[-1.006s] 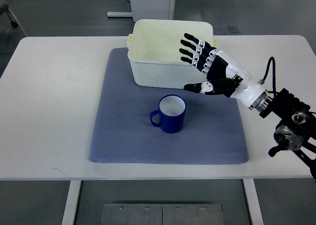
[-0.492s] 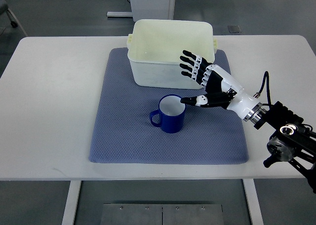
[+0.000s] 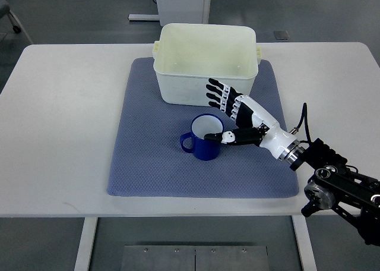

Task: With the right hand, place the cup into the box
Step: 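Wrap the right hand fingers around the blue mug body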

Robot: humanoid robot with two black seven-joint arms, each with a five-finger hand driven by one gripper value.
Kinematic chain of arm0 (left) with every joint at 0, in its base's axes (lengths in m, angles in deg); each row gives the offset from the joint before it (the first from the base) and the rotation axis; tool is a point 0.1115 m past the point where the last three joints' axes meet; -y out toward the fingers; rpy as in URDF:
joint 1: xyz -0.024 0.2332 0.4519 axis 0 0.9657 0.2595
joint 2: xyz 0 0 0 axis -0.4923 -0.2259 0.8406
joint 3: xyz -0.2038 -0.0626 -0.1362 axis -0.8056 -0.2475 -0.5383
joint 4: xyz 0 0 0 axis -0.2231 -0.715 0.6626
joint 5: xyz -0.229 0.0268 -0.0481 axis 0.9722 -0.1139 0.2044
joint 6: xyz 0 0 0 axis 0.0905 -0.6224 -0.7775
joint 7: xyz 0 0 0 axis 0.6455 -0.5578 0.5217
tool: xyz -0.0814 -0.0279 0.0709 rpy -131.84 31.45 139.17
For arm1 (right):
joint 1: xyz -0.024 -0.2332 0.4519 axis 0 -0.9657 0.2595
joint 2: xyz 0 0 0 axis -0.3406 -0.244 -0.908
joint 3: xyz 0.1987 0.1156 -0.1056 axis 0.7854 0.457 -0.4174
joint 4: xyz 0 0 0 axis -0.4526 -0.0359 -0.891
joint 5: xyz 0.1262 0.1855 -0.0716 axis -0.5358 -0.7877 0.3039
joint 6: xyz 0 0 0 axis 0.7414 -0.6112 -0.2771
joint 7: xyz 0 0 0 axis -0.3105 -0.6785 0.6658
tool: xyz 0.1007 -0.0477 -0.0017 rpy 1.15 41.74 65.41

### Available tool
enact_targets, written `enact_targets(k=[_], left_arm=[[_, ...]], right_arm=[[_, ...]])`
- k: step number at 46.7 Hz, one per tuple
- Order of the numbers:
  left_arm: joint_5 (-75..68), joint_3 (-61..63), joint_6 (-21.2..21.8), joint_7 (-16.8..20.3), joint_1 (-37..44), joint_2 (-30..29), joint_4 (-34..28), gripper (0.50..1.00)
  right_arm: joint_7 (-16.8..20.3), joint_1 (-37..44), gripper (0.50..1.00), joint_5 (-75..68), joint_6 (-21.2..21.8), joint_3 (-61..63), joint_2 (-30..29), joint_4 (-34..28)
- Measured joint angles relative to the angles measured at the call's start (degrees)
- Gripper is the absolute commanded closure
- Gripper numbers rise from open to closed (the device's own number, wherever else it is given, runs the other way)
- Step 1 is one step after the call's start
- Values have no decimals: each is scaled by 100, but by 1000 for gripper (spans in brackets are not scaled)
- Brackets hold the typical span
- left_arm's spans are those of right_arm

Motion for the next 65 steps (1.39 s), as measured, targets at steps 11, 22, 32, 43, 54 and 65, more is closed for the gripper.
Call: enact_targets(k=[11, 22, 32, 43, 54, 65], left_arm=[[-1, 3, 0, 0, -1, 0, -1, 500], [0, -1, 0, 0, -1, 0, -1, 500], [3, 3, 0, 1, -1, 0, -1, 500], [3, 0, 0, 0, -3, 0, 0, 500], [2, 0, 0, 1, -3, 0, -2, 500], [-2, -3, -2, 0, 0, 0, -4, 500]], right_arm=[[-145, 0, 517, 1, -221, -144, -270, 361], [-217, 0, 515, 1, -236, -244, -509, 697], [-404, 1, 517, 1, -318, -441, -642, 901], [-466, -7, 517, 2, -345, -564, -805, 1135], [-600, -6, 523, -1, -358, -595, -984, 1402], [-648, -29, 574, -3, -359, -611, -1123, 1589]])
